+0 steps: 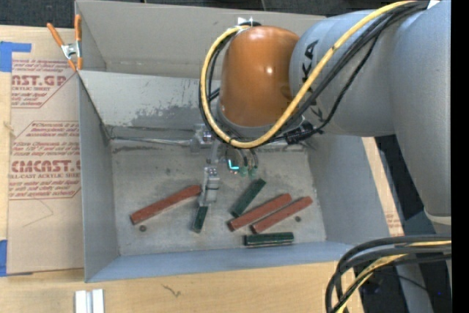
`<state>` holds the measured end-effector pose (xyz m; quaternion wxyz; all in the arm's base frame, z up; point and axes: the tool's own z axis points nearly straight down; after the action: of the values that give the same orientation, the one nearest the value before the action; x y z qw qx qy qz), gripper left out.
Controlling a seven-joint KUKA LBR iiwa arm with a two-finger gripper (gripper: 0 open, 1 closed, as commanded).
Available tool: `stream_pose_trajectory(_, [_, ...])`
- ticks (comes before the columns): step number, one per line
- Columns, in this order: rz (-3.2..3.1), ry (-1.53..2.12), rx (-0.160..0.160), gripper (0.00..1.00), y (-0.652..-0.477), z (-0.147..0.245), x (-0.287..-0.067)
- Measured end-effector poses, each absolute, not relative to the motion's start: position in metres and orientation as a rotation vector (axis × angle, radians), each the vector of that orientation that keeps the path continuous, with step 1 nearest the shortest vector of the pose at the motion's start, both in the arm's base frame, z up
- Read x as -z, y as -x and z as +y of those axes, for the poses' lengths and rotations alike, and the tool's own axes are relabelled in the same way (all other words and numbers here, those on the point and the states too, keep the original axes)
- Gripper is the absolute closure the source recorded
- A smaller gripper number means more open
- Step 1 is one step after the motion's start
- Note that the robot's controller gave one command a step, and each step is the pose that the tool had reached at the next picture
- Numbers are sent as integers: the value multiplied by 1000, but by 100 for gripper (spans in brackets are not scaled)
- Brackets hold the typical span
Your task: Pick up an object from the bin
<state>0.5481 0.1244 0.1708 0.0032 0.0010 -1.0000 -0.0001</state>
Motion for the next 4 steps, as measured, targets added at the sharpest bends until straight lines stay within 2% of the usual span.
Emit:
stream_pose_trajectory(1, [-3143,-1,2,0,-550,124,-175])
stream_pose_trajectory(2, [-3148,-82,3,0,-545,116,-124])
stream_pose_trajectory(3, [-3135,66,-1,0,-545,123,-96])
stream_pose_trajectory(4, [-3143,3,0,0,-542,112,-100])
